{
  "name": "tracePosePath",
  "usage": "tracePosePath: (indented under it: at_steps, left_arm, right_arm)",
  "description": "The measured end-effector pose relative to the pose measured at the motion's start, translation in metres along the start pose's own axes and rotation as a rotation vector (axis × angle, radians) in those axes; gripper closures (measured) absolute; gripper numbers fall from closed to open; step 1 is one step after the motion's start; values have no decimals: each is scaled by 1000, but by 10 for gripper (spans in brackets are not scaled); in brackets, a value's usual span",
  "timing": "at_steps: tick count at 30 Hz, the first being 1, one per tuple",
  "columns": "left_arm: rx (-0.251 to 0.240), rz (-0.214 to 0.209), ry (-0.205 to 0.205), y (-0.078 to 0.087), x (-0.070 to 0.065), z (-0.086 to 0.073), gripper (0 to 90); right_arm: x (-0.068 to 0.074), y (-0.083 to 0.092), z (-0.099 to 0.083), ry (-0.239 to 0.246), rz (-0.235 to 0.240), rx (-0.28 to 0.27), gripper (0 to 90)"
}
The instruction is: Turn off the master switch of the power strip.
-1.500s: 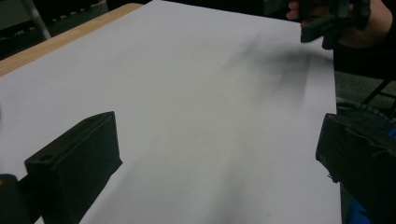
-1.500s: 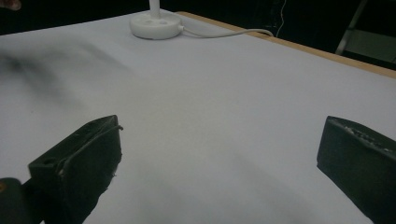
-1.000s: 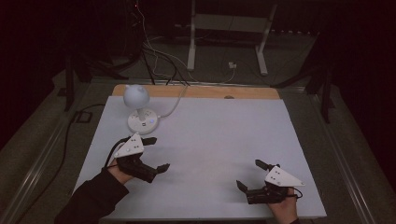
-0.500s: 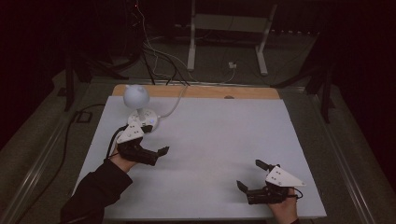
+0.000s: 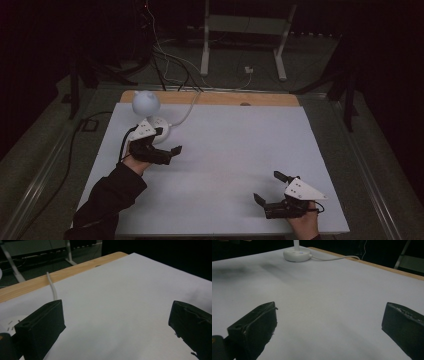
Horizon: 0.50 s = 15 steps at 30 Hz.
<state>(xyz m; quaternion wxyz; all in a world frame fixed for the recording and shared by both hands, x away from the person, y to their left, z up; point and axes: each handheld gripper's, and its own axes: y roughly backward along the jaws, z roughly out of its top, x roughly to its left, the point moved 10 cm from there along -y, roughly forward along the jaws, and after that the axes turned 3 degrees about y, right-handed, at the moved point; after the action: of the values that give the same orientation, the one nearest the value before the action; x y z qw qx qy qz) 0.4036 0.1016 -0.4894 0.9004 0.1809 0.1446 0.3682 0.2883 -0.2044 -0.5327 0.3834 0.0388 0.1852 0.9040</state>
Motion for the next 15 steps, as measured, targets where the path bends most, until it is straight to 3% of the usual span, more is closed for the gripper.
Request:
tracePosePath:
  at_steps: [5, 10, 15]
  left_arm:
    - [10, 23, 23, -7, 8, -3, 3]
    - [13, 31, 109, -16, 21, -6, 3]
    - [28, 41, 115, -25, 28, -10, 3]
  right_arm:
    - [0, 0, 0, -1, -1, 0, 1]
    - [-1, 0, -1, 0, -1, 2, 1]
    - [-1, 0, -1, -3, 0, 3, 1]
